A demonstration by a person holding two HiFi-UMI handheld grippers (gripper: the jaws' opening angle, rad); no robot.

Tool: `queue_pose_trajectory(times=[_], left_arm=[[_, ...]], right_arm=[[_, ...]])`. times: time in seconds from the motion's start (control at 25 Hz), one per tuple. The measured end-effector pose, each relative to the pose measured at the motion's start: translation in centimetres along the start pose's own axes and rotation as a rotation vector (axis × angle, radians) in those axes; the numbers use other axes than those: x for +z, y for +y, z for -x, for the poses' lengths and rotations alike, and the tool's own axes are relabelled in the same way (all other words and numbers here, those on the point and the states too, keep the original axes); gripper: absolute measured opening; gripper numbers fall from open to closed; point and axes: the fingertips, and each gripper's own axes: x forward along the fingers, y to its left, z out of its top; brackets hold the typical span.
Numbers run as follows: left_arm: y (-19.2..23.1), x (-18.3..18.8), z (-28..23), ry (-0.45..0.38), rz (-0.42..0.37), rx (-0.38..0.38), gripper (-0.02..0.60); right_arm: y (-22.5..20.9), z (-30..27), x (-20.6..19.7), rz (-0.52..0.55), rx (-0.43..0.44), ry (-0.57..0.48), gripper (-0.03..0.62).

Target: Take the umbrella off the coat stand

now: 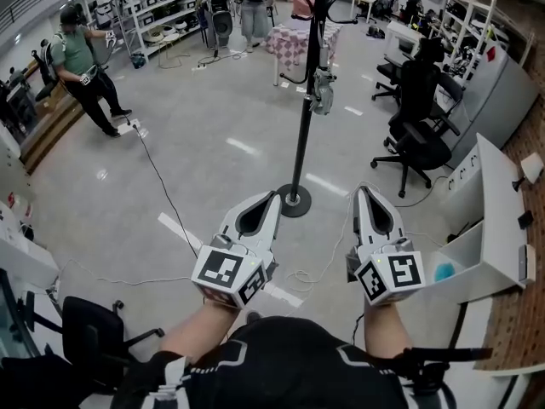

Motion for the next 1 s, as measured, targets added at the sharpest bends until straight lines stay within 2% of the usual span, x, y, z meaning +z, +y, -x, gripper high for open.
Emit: queue_pose_trajectory(times=[0.32, 0.6, 1.0], left_arm=[[2.5, -0.1, -0.1, 0.000, 0.011, -0.022, 0.009], [5.9, -0.1, 0.0, -0.007, 0.028, -0.058, 0.009], [7.4, -1.0, -3.9, 0.000, 0.048, -0.083, 0.009]], right_arm=[[1.4, -2.5, -0.9, 0.014, 0.002, 0.018, 0.002], [2.7, -4.9, -1.7, 0.030, -0.041, 0.026, 0.002], [1.3, -8.2, -1.9, 0.040, -0.022, 0.017, 0.002]])
